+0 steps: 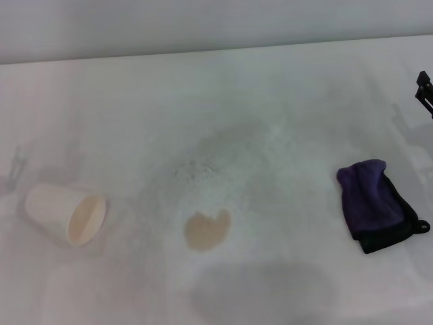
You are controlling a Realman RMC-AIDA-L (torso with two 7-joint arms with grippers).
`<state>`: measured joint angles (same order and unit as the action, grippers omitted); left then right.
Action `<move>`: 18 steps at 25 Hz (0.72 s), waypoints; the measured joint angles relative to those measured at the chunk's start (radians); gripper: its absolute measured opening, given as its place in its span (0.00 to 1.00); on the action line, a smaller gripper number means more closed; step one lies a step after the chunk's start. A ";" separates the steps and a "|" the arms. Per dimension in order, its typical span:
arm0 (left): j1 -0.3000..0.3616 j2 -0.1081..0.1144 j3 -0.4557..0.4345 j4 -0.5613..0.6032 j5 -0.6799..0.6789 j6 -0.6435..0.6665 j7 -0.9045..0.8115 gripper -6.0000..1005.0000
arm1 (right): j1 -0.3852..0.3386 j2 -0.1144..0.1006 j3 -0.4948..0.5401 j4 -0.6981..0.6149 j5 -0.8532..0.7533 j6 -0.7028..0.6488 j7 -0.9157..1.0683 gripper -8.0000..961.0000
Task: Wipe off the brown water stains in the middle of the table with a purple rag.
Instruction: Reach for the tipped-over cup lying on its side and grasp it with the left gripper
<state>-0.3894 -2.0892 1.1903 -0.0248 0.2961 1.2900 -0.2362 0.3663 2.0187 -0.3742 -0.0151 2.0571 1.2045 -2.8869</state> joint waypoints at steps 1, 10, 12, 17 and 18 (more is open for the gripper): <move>0.000 0.000 0.000 -0.001 0.000 0.000 0.000 0.83 | 0.000 0.000 0.000 0.001 0.000 0.002 0.000 0.91; 0.009 0.000 0.000 0.004 0.002 0.000 0.000 0.83 | 0.003 0.001 0.000 0.008 0.000 0.007 0.000 0.91; 0.009 0.000 0.000 0.005 0.002 0.000 0.001 0.83 | 0.006 0.002 0.000 0.011 0.000 0.007 0.000 0.91; 0.006 0.002 0.000 0.009 0.002 0.000 -0.002 0.83 | 0.010 0.002 0.000 0.012 0.000 0.004 0.000 0.91; 0.004 0.002 0.000 0.009 0.003 -0.001 -0.002 0.83 | 0.012 0.002 0.000 0.012 0.000 0.003 0.000 0.91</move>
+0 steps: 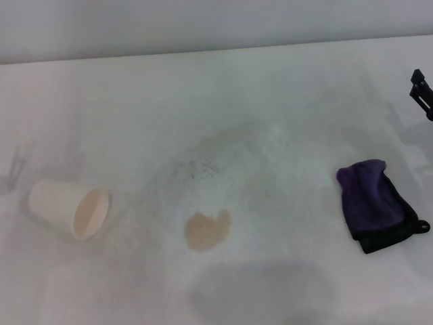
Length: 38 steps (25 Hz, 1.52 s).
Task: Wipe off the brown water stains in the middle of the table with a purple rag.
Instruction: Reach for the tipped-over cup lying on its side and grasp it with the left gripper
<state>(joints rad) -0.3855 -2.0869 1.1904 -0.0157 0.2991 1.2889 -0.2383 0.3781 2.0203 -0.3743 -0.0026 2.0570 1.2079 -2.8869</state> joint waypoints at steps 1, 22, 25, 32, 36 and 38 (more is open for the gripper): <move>-0.002 0.000 0.000 0.000 0.003 -0.003 -0.001 0.83 | 0.002 0.000 0.000 0.000 0.000 -0.001 0.000 0.91; 0.140 0.092 0.000 0.489 0.517 -0.158 -0.510 0.83 | 0.024 -0.001 -0.002 -0.007 0.007 -0.003 -0.002 0.91; 0.170 0.137 -0.008 0.651 0.674 -0.174 -0.697 0.83 | 0.032 0.001 -0.002 -0.005 0.007 0.006 -0.001 0.91; 0.173 0.218 -0.035 1.026 1.176 -0.107 -1.118 0.83 | 0.036 0.005 -0.001 0.008 0.007 0.053 -0.001 0.91; 0.147 0.202 -0.114 1.217 1.484 0.058 -1.257 0.83 | 0.033 0.006 0.000 0.028 0.009 0.063 -0.001 0.91; 0.136 0.181 -0.156 1.311 1.601 0.148 -1.282 0.83 | 0.031 0.006 0.000 0.040 0.009 0.067 0.000 0.91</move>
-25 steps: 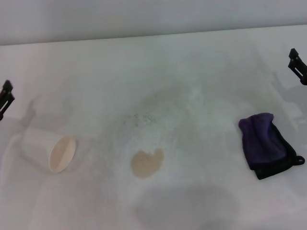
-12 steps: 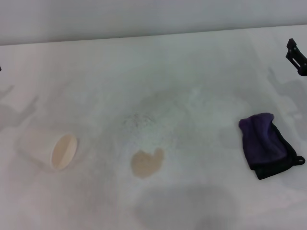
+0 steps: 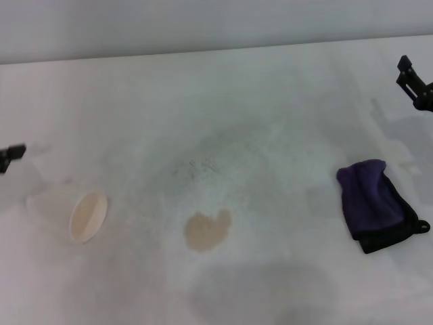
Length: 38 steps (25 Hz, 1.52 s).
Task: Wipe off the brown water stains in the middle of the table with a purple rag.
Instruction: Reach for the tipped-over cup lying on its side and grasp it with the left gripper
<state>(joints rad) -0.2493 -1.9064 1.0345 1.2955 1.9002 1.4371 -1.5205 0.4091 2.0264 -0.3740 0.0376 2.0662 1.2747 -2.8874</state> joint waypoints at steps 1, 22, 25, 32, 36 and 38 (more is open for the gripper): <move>-0.003 -0.010 -0.016 0.042 0.042 0.034 -0.004 0.83 | -0.001 0.000 0.000 0.007 0.000 0.002 0.000 0.91; 0.027 -0.163 0.035 0.378 0.503 0.229 0.185 0.83 | -0.006 0.000 0.002 0.081 0.000 0.059 0.002 0.91; 0.024 -0.163 0.057 0.335 0.512 0.187 0.216 0.83 | -0.008 0.000 0.003 0.086 0.000 0.063 0.002 0.91; 0.004 -0.166 0.073 0.215 0.516 0.057 0.310 0.83 | -0.020 0.000 0.003 0.088 0.000 0.068 0.003 0.91; -0.015 -0.167 0.096 0.164 0.514 0.022 0.344 0.83 | -0.026 0.000 0.003 0.089 0.000 0.079 0.008 0.91; -0.021 -0.167 0.110 0.146 0.512 0.010 0.352 0.83 | -0.029 -0.001 0.003 0.090 0.000 0.087 0.012 0.91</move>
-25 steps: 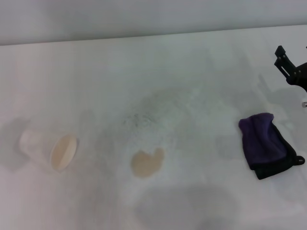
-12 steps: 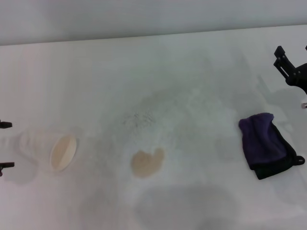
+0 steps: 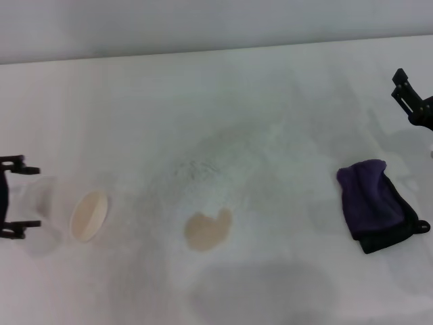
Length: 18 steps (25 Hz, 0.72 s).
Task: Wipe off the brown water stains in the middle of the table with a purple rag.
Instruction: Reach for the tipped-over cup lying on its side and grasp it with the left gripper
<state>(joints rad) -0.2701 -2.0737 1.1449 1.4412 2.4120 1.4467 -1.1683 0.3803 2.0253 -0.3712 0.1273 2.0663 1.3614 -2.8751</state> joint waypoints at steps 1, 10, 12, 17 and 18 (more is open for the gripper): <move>-0.006 0.000 0.012 -0.015 -0.001 -0.008 0.005 0.83 | 0.000 0.000 0.000 0.000 0.000 0.000 0.000 0.91; -0.036 0.000 0.081 -0.139 0.003 -0.094 0.042 0.82 | -0.006 -0.001 0.000 0.000 0.000 0.009 0.000 0.91; -0.045 0.000 0.082 -0.161 0.002 -0.109 0.046 0.82 | -0.007 -0.001 0.000 0.000 0.000 0.012 0.000 0.91; -0.062 0.000 0.080 -0.201 -0.003 -0.132 0.061 0.82 | -0.008 -0.001 0.000 0.000 0.000 0.014 0.000 0.91; -0.066 0.000 0.077 -0.210 -0.003 -0.135 0.065 0.81 | -0.008 -0.001 0.000 0.000 0.000 0.014 0.000 0.91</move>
<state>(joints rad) -0.3360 -2.0738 1.2224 1.2310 2.4087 1.3121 -1.1032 0.3726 2.0248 -0.3712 0.1274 2.0663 1.3752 -2.8746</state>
